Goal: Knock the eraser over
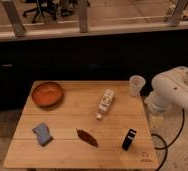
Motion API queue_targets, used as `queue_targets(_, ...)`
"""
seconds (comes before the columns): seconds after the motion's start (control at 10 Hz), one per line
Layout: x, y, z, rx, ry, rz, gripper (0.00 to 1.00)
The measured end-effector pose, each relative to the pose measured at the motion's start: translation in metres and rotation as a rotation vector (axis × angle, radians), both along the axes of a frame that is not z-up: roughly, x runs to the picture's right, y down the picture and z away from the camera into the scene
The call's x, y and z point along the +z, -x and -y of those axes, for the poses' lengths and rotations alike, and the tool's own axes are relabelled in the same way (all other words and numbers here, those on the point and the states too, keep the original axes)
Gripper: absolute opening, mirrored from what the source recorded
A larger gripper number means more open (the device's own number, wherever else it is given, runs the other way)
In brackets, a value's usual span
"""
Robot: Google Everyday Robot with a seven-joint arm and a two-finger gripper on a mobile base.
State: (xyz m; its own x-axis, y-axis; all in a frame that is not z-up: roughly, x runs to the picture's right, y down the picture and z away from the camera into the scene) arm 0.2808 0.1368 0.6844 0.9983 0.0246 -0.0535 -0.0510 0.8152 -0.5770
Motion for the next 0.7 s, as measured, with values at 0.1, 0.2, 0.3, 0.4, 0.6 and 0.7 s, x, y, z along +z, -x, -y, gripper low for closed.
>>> queue_targets(0.1,0.001,0.0,0.0,0.0,0.002,0.001,0.8)
queue_targets(0.2,0.001,0.0,-0.006,-0.002,0.012,0.002,0.8)
queue_targets(0.3,0.001,0.001,-0.009,-0.003,0.013,0.004,0.8)
queue_targets(0.4,0.001,0.001,-0.013,-0.002,0.016,0.006,0.8)
queue_targets(0.6,0.001,0.002,-0.017,-0.002,0.018,0.009,0.8)
queue_targets(0.7,0.001,0.003,-0.02,-0.001,0.021,0.011,0.8)
